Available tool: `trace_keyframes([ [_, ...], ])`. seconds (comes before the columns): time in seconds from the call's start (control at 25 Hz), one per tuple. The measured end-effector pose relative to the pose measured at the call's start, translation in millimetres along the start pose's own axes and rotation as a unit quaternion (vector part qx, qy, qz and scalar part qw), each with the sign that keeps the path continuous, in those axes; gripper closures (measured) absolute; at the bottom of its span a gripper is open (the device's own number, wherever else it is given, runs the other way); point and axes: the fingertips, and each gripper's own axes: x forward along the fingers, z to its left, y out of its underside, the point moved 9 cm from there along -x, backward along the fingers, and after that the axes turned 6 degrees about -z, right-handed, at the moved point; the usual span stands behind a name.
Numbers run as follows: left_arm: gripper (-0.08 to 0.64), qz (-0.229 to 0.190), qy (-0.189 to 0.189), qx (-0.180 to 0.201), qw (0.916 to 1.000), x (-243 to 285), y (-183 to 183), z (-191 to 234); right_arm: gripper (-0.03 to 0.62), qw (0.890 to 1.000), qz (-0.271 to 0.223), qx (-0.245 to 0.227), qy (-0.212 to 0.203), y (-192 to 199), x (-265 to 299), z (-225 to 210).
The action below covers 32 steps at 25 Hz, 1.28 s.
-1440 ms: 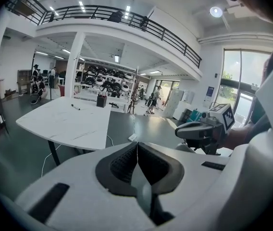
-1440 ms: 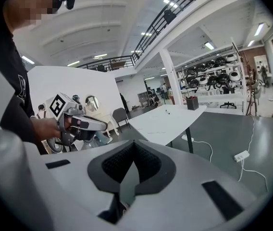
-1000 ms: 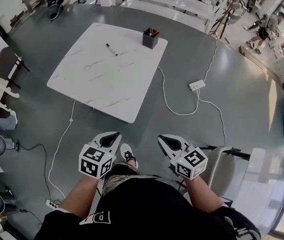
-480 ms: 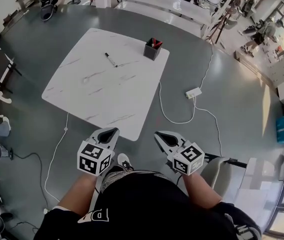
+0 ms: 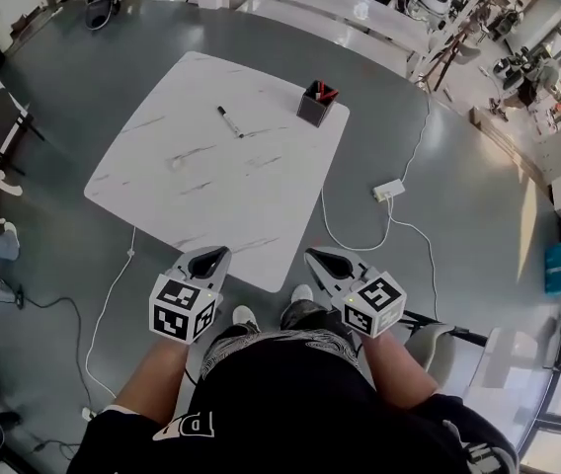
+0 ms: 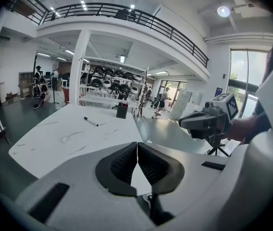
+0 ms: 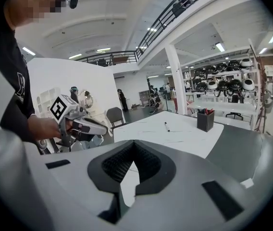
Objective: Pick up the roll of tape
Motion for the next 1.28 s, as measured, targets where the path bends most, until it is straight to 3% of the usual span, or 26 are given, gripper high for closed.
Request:
trace_keyframes([
  [0.52,0.54,-0.019,-0.118,-0.049,0.9917,26,-13,28,0.588,0.993,0.04,-0.024,-0.111,-28,83,-77],
  [0.8,0.538,0.003,-0.211,-0.035,0.9769,55,-13,65,0.588,0.984,0.055,-0.033,-0.169,-35,124,-102],
  [1.16,0.534,0.032,-0.274,-0.049,0.96,95,-19,137,0.588,0.976,0.084,-0.02,-0.202,-33,153,-132],
  [1.28,0.44,0.051,-0.292,-0.057,0.9535,112,-13,166,0.588,0.974,0.095,-0.014,-0.204,-30,157,-142],
])
